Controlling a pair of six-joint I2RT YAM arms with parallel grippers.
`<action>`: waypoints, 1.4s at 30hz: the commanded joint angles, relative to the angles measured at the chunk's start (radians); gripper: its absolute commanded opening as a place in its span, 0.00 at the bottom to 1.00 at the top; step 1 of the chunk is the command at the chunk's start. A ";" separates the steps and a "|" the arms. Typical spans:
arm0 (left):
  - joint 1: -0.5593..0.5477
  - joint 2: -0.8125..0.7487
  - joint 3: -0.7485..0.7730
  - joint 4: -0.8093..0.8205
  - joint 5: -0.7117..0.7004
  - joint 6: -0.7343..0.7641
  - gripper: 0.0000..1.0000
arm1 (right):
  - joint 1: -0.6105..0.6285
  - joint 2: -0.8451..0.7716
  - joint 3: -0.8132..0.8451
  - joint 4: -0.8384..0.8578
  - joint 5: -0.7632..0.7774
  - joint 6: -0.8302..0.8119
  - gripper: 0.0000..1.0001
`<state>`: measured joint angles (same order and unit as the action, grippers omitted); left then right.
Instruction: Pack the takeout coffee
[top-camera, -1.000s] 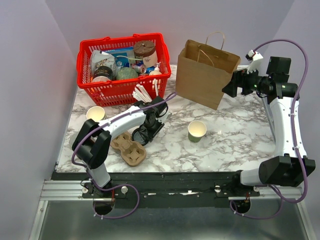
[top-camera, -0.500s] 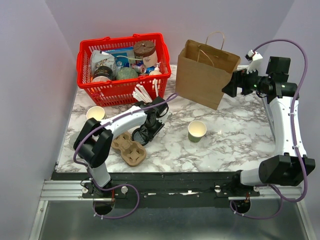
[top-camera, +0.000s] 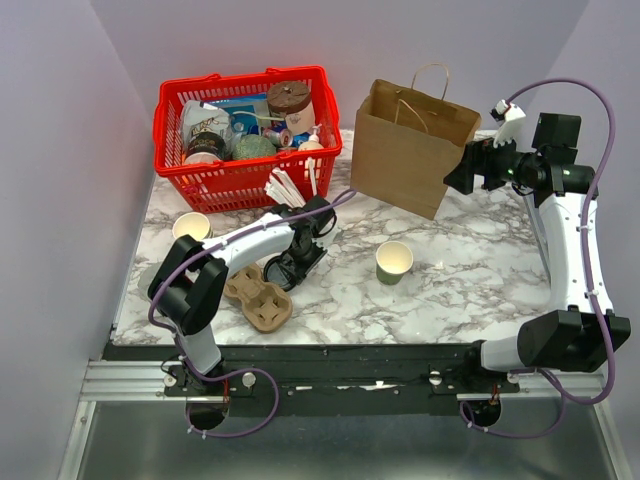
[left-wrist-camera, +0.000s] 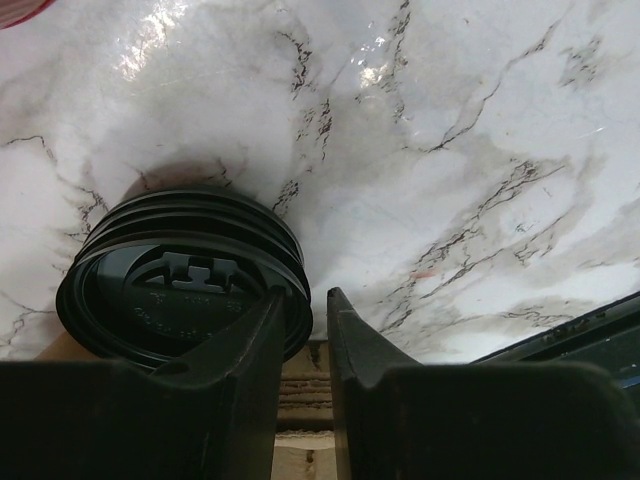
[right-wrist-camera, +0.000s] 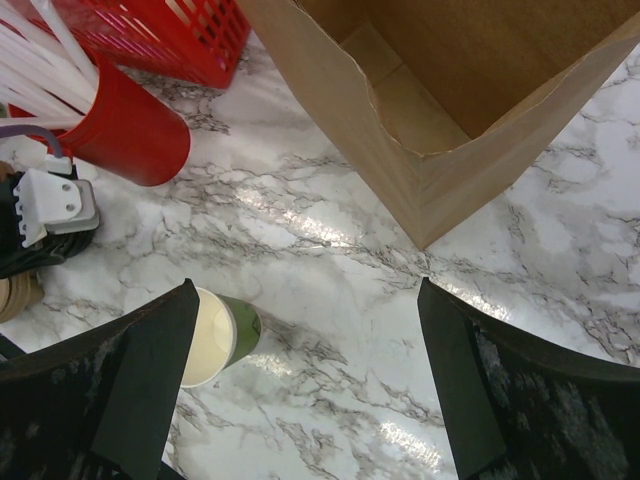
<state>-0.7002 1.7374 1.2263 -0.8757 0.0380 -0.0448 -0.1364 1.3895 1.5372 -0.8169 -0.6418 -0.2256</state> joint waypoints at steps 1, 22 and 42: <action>0.005 0.014 -0.013 0.017 -0.013 0.008 0.28 | 0.006 -0.001 0.004 0.001 -0.015 0.011 1.00; 0.007 -0.149 -0.007 -0.080 -0.030 0.080 0.00 | 0.006 0.009 0.026 0.004 -0.016 0.022 1.00; 0.047 -0.394 0.091 -0.054 0.400 0.345 0.00 | 0.006 -0.047 -0.009 -0.044 -0.105 -0.009 1.00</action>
<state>-0.6773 1.3975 1.3056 -0.9924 0.2657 0.2089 -0.1364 1.3933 1.5387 -0.8185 -0.6853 -0.2115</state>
